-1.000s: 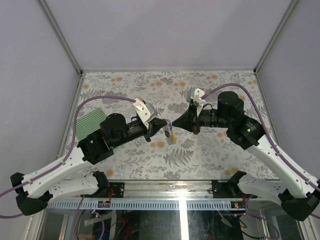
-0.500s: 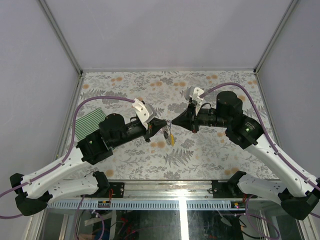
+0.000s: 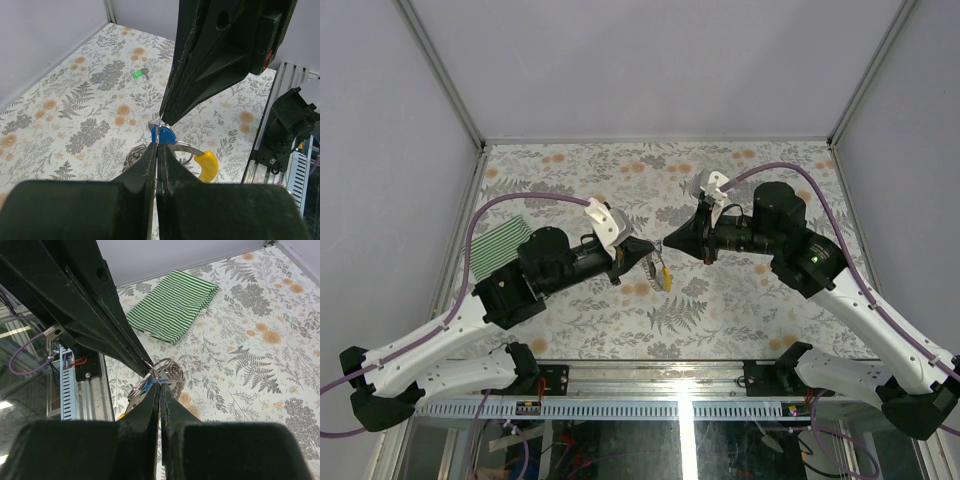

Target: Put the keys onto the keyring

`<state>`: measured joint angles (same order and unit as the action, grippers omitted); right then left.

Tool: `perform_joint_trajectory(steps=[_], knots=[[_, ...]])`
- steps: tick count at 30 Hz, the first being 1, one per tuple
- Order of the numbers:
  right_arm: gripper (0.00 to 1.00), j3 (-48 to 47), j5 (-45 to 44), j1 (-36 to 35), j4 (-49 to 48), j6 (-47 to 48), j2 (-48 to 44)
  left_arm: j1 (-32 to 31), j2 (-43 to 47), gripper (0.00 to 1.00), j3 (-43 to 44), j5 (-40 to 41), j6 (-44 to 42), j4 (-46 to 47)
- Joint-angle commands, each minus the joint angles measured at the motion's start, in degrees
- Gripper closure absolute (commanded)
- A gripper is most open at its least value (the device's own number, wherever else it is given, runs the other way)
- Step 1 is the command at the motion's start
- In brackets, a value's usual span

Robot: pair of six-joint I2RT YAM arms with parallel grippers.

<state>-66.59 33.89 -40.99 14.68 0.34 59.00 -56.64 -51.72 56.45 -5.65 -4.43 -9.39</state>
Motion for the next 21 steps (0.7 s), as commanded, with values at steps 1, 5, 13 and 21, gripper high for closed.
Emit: perform_joint_trajectory(steps=[1,5,13,21], knots=[[1.0,-1.5,-2.0,-0.6,-3.3,-1.4,-0.4,-0.4,1.0,1.0,2.1,-1.6,-1.1,5.2],[1.0,-1.5,-2.4,-0.5,-2.6,-1.7,-0.4,-0.3,1.1,1.0,2.1,-1.4,-1.1,5.2],[1.0,-1.2,-3.7,-0.5,-1.5,-2.6,-0.4,-0.4,1.3,1.0,1.9,-1.7,-1.1,5.7],[1.0,-1.0,-3.9,-0.6,-0.9,-3.4,0.2,-0.3,1.5,1.0,1.5,-2.9,-1.3,6.4]])
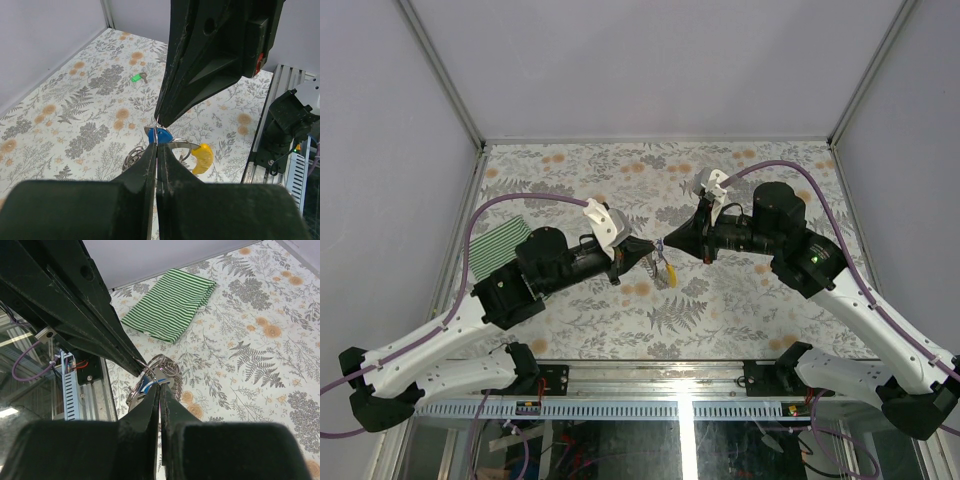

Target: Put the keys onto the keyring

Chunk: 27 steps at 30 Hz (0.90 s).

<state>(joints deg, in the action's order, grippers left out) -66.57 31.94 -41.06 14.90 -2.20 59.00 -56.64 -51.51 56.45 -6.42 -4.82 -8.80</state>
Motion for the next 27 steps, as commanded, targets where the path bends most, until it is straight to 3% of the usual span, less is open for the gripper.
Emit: perform_joint_trajectory(steps=[1,27], knots=[[1.0,-0.9,-2.0,-0.5,-1.2,-1.0,0.2,-0.4,1.3,1.0,1.5,-2.2,-0.9,5.7],[1.0,-1.2,-4.1,-0.5,1.9,-2.7,1.1,-0.4,1.6,1.0,1.1,-3.0,-1.5,6.1]])
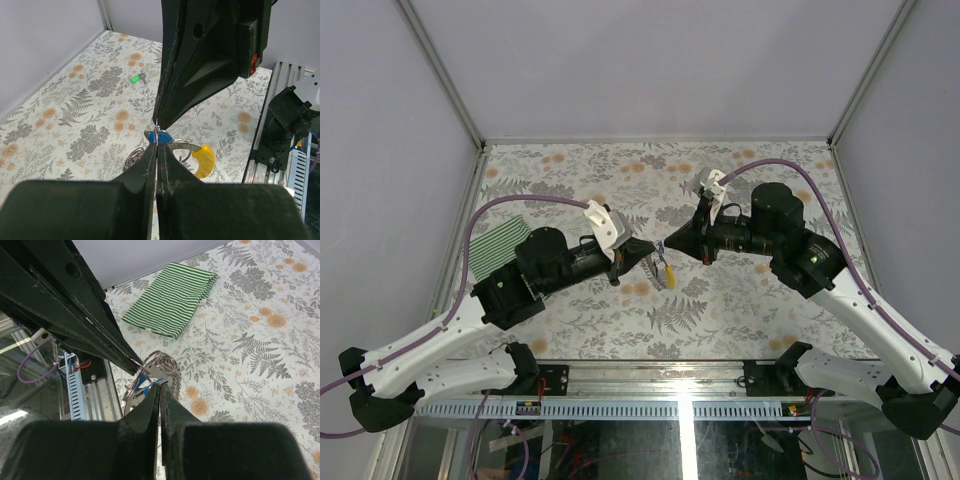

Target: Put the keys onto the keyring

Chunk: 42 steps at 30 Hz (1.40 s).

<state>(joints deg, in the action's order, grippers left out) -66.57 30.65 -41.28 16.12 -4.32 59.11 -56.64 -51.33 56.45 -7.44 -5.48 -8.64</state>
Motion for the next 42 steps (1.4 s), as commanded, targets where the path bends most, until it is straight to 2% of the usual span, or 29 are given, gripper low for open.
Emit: perform_joint_trajectory(steps=[1,11,17,21,26,30,34,42], knots=[[1.0,-1.3,-2.7,-0.3,0.8,-0.7,1.2,-0.3,1.4,1.0,1.2,-2.0,-0.8,6.0],[0.98,-3.2,0.5,-0.3,2.9,-1.2,4.0,-0.4,1.8,1.0,0.9,-2.3,-0.9,6.2],[0.81,-2.6,0.1,-0.3,0.6,-0.7,2.2,-0.3,2.0,1.0,1.0,-2.6,-0.6,6.3],[0.64,-1.3,0.8,-0.3,-2.7,1.3,-2.5,-0.4,3.2,1.0,0.0,-2.4,0.7,7.4],[0.55,1.7,2.4,-0.3,-8.1,4.3,-8.9,-0.3,6.1,1.0,-3.0,-3.9,5.2,12.3],[0.53,2.1,4.4,-0.3,-11.1,4.8,-11.4,-0.3,8.5,1.0,-6.1,-6.5,10.6,19.0],[0.53,1.5,10.1,-0.3,-14.5,2.6,-11.4,-0.3,9.9,1.0,-7.7,-9.3,14.9,23.7],[0.49,1.2,19.1,-0.3,-20.3,-1.2,-8.5,-0.3,10.8,1.0,-9.1,-11.8,18.6,28.8]])
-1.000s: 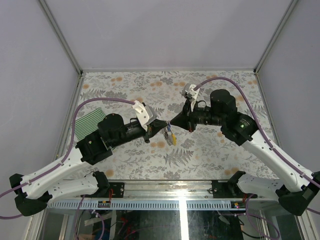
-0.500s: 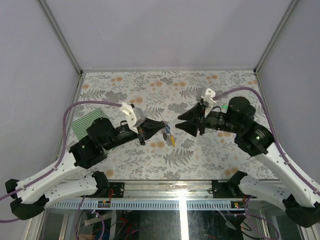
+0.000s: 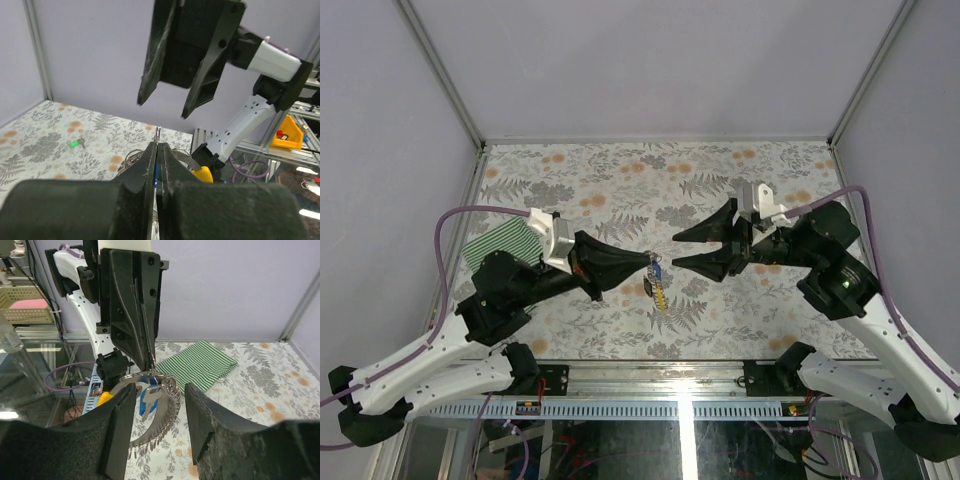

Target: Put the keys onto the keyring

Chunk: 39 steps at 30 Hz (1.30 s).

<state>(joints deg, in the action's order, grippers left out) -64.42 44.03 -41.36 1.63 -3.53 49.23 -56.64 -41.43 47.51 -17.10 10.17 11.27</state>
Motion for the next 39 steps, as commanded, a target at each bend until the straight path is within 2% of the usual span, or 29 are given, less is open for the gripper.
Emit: perform_joint_trajectory(steps=[1,13,23,29,39], knots=[[0.49,-0.9,6.1,-0.2,-6.3,-2.2,1.8,-0.3,0.9,1.0,0.0,-2.4,3.1,9.1],[0.55,1.0,12.6,-0.2,-16.5,-9.5,4.3,-0.3,-0.2,1.0,0.5,-4.5,3.9,10.5],[0.59,2.2,13.7,-0.2,-17.1,-10.3,5.6,-0.3,-1.3,1.0,1.3,-6.1,4.1,10.9],[0.68,2.5,14.1,-0.2,-17.3,-10.4,5.8,-0.4,-1.4,1.0,1.4,-6.2,4.0,10.6],[0.73,3.0,14.6,-0.2,-17.3,-10.4,6.1,-0.3,-1.7,1.0,1.9,-6.3,4.0,10.7]])
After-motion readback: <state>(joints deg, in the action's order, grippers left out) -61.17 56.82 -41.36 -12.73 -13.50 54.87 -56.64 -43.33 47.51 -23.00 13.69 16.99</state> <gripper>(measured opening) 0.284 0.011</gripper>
